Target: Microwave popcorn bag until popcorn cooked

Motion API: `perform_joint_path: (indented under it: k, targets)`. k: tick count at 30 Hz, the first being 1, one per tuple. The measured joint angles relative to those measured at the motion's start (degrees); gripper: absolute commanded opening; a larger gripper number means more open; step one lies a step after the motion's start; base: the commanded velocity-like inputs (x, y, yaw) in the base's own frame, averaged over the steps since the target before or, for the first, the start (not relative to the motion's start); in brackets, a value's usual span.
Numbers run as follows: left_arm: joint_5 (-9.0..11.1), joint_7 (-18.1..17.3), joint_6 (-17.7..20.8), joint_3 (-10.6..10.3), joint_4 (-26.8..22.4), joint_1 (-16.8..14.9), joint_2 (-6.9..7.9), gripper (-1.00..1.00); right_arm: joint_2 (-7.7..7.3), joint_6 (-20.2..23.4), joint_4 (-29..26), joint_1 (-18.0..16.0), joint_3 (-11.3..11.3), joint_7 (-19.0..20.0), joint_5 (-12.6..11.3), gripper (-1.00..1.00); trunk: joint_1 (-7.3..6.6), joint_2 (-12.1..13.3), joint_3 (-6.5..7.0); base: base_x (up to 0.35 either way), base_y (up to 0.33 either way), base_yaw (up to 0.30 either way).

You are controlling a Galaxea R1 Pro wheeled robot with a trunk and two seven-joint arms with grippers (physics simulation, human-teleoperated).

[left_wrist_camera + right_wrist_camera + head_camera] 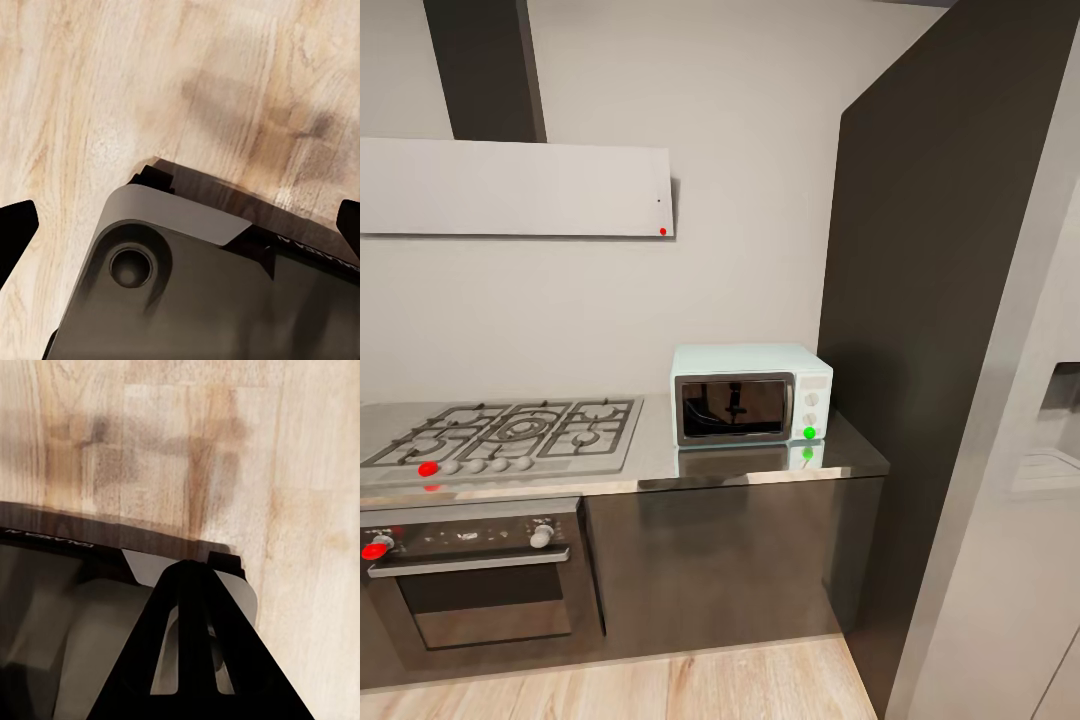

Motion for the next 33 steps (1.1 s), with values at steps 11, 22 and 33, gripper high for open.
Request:
perform_joint_path:
  k: [11,22,33]
  targets:
    - [0.0,0.0,0.0,0.0,0.0,0.0,0.00,1.00,0.00,0.0,0.0,0.0,0.0,0.0,0.0,-1.00,0.00,0.0,0.00,0.000,0.000,0.000]
    - [0.0,0.0,0.0,0.0,0.0,0.0,0.00,1.00,0.00,0.0,0.0,0.0,0.0,0.0,0.0,-1.00,0.00,0.0,0.00,0.000,0.000,0.000]
    - [0.0,0.0,0.0,0.0,0.0,0.0,0.00,1.00,0.00,0.0,0.0,0.0,0.0,0.0,0.0,-1.00,0.00,0.0,0.00,0.000,0.000,0.000]
